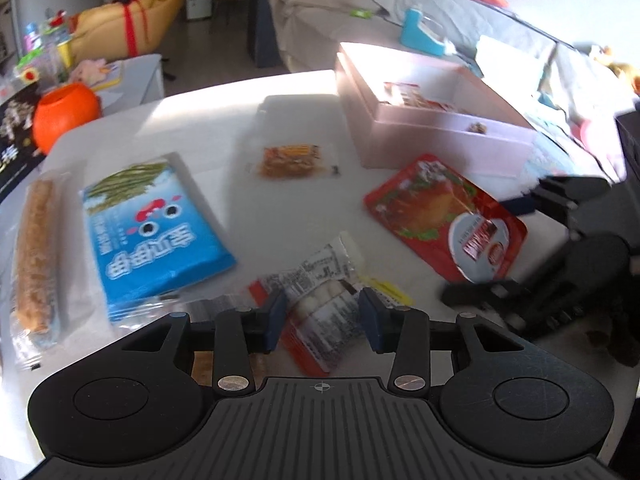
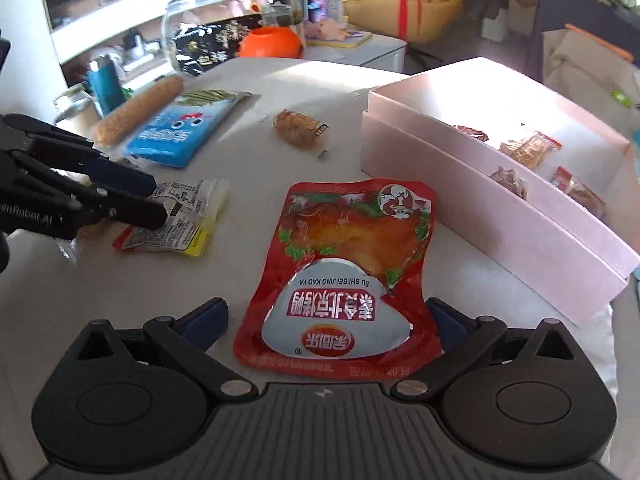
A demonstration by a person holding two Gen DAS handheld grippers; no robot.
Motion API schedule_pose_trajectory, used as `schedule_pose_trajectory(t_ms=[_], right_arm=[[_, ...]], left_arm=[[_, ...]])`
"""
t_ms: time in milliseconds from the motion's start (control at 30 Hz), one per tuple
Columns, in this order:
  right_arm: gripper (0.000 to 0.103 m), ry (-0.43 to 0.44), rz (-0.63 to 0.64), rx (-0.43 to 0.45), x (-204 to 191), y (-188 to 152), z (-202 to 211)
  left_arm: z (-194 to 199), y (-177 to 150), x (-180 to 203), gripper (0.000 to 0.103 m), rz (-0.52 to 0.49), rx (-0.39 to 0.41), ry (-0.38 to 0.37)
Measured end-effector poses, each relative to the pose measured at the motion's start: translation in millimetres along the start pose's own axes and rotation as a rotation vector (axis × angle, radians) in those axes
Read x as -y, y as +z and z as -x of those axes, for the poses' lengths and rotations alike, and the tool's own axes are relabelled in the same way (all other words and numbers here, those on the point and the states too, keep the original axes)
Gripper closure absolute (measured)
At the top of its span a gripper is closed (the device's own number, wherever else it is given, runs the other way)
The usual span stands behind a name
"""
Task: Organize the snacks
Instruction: 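Grasp the white-and-clear packet with the left tool while the right tool holds the red packet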
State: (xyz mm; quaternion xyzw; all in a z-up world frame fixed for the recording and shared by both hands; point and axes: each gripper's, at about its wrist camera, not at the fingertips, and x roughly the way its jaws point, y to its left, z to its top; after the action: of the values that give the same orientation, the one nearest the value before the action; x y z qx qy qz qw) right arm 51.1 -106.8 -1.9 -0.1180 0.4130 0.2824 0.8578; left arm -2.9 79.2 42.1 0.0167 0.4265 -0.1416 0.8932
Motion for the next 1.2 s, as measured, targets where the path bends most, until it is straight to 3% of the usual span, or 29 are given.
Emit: schedule_pose_trajectory(t_ms=[100,167,233,300,367,467,600,700,767,1200], right_arm=[[0.0,-0.055,-0.076,0.016,-3,8,-8],[0.0,-0.095,-0.06,0.028,-8,9,-14],[0.0,-0.09,-0.058,0.028,-6,10,-14],[0.007,-0.077,-0.049,0.03,-2,9,-9],[0.019,-0.078,-0.06,0.03,5,4,-1],[0.019,-0.132,-0.095,0.042,20,-11,12],[0.019,-0.174,-0.181,0.053,46,-30,28],[0.015,-0.2,-0.201,0.076,55,-43,33],[0.001,-0.219,-0.222,0.088,58,-49,31],[0.0,-0.244,-0.23,0.104,59,-51,30]], left_arm=[[1,-1,4,0.057,-0.028,-0.007,0.0],[5,-2,5,0.057,-0.039,-0.004,0.002],[9,-1,4,0.057,-0.055,0.01,0.007],[12,3,2,0.057,-0.059,0.034,0.009],[11,8,-4,0.057,-0.042,0.063,0.004],[2,15,-18,0.058,0.017,0.093,-0.012],[-11,19,-22,0.058,0.036,0.045,-0.046],[-10,12,-4,0.057,-0.049,-0.003,-0.095],[-7,5,13,0.056,-0.131,-0.026,-0.095],[7,-17,69,0.054,-0.453,-0.085,-0.065]])
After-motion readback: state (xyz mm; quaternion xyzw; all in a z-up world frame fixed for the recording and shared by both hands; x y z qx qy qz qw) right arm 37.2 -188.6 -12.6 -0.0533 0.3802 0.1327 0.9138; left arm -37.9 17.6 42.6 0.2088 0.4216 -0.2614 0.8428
